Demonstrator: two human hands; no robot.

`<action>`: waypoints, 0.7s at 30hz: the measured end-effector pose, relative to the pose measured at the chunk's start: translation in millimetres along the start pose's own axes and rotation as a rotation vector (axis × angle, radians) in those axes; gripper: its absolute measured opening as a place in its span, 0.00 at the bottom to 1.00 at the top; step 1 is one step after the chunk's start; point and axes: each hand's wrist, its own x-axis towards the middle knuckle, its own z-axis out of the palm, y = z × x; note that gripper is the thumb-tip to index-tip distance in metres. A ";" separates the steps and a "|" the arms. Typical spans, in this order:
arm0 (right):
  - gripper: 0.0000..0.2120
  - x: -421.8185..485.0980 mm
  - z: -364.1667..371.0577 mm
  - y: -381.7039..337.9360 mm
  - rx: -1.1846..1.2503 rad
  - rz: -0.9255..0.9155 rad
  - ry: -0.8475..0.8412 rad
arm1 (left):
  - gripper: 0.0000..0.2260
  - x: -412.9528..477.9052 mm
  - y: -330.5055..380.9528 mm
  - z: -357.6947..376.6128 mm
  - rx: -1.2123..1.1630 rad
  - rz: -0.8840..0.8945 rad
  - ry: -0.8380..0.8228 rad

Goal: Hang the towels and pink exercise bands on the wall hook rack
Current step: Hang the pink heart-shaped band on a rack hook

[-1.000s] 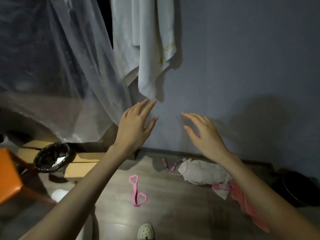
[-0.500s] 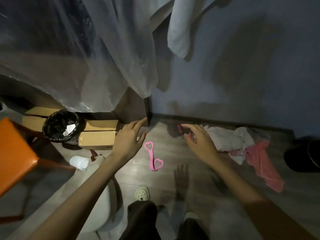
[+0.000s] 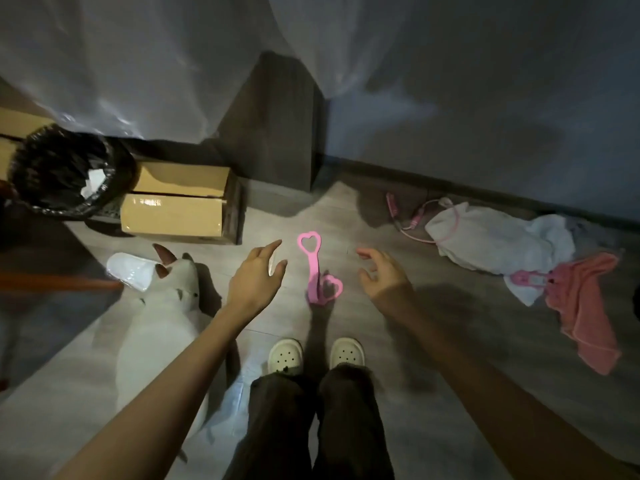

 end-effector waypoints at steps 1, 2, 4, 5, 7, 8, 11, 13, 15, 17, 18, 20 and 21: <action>0.16 13.0 17.6 17.2 -0.002 -0.007 -0.001 | 0.21 14.1 -14.2 20.6 -0.006 -0.013 -0.006; 0.16 27.1 36.0 36.4 -0.010 -0.006 -0.008 | 0.21 28.7 -28.3 42.2 -0.012 -0.029 -0.011; 0.16 57.6 71.7 73.9 -0.032 0.003 -0.011 | 0.21 60.1 -54.3 85.6 -0.027 -0.054 -0.019; 0.15 73.2 89.4 93.1 -0.037 0.012 -0.009 | 0.21 76.1 -66.7 107.3 -0.033 -0.062 -0.024; 0.14 104.3 125.5 130.3 -0.037 0.038 -0.005 | 0.21 108.7 -91.7 148.6 -0.047 -0.070 -0.041; 0.13 119.3 143.0 149.0 -0.037 0.043 0.001 | 0.21 125.3 -103.9 168.9 -0.055 -0.073 -0.046; 0.12 161.0 190.6 199.8 -0.038 0.013 0.039 | 0.21 172.3 -134.8 225.5 -0.053 -0.059 -0.039; 0.12 189.6 218.4 229.4 -0.037 0.003 0.063 | 0.21 203.0 -151.5 260.3 -0.014 -0.014 -0.043; 0.13 220.3 243.0 253.4 -0.043 0.026 0.068 | 0.21 232.9 -166.3 291.5 0.029 0.045 -0.043; 0.14 250.4 263.6 272.1 -0.054 0.042 0.045 | 0.22 259.8 -177.8 318.3 0.051 0.076 -0.021; 0.15 263.9 272.9 279.5 -0.054 0.029 0.039 | 0.22 272.1 -181.9 329.3 0.061 0.085 0.000; 0.18 285.4 290.5 292.7 -0.052 -0.009 0.037 | 0.22 293.6 -186.4 346.8 0.083 0.082 0.057; 0.19 294.9 298.9 298.5 -0.057 -0.031 0.041 | 0.21 302.5 -188.6 353.6 0.097 0.078 0.097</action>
